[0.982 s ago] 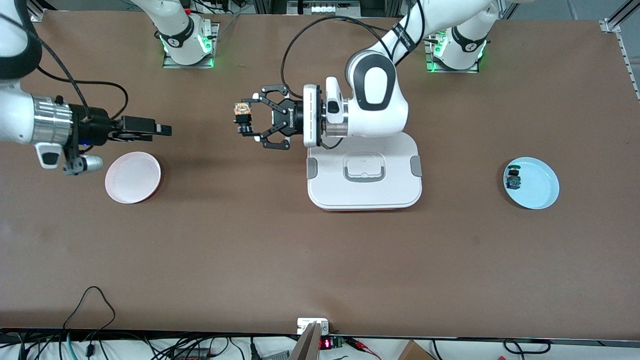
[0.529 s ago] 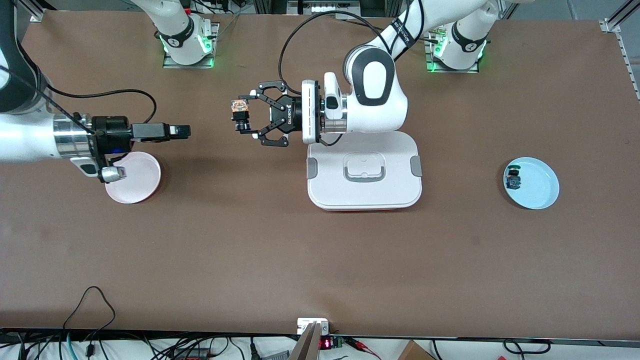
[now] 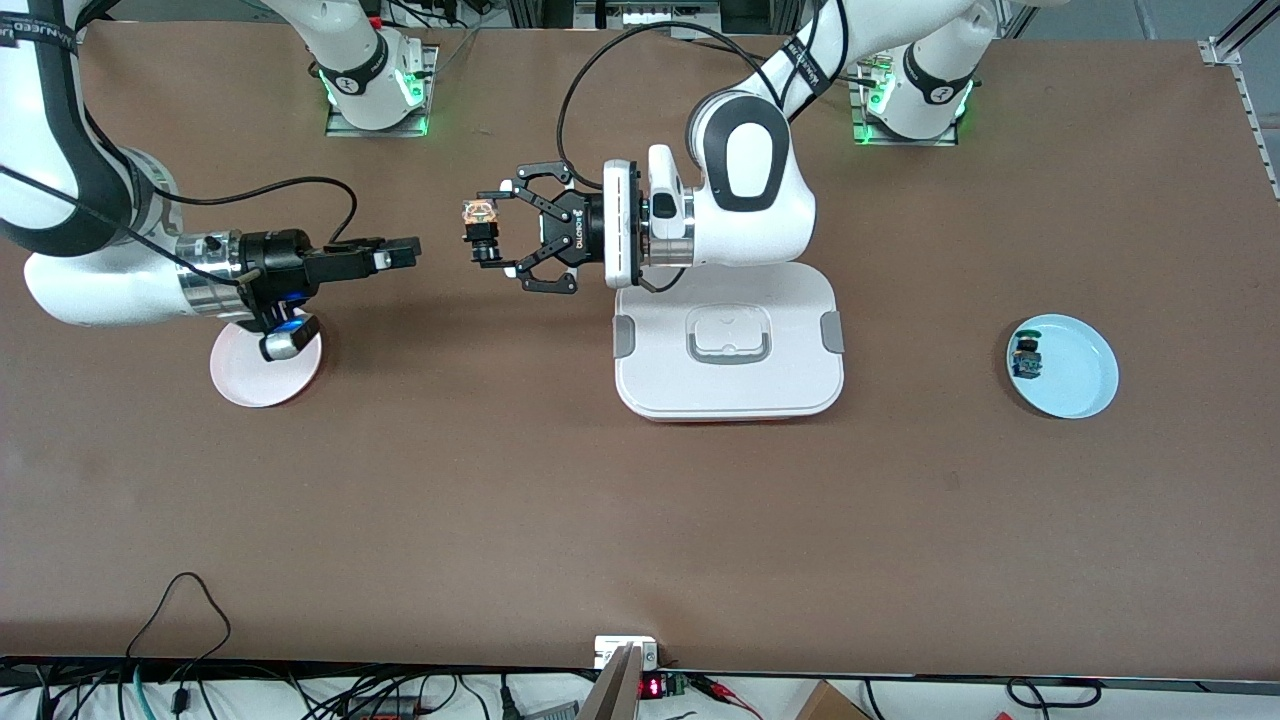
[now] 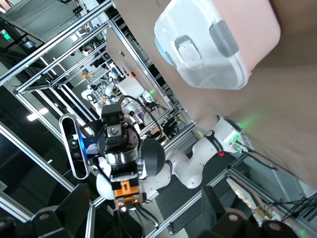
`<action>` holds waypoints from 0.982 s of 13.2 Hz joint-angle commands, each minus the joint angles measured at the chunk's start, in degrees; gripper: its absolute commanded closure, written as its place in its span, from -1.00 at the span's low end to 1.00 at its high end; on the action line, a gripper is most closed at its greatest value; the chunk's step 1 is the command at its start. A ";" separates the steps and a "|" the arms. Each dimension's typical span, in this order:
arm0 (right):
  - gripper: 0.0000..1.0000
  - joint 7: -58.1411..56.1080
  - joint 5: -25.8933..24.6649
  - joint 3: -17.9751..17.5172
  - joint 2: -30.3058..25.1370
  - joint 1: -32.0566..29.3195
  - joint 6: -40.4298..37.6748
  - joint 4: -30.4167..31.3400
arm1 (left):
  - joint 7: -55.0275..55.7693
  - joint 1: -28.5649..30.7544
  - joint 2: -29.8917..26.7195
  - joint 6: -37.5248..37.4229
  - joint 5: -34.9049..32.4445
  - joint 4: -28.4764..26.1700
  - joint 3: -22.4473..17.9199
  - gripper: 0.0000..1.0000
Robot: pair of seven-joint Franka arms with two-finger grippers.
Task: Transfer orange switch to right arm and place
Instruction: 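Hold the switch with the left gripper while the right gripper grasps it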
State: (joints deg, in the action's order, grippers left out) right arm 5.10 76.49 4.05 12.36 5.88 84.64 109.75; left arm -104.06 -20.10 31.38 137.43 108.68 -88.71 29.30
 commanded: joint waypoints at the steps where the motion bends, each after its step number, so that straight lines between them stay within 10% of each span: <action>1: -1.00 4.30 2.35 -1.41 -2.69 0.01 0.44 1.96 | 0.26 0.06 -0.53 0.83 0.65 0.21 0.23 1.00; 13: -1.00 6.59 2.44 -5.72 -3.75 0.98 4.04 2.40 | 0.26 -0.03 -0.45 0.83 0.48 0.21 0.23 1.00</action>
State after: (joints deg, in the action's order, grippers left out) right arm 10.93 77.64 -1.20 10.23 6.33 87.44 110.38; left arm -104.06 -20.12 31.38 137.47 108.68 -88.71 29.31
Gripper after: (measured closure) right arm 0.000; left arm 0.273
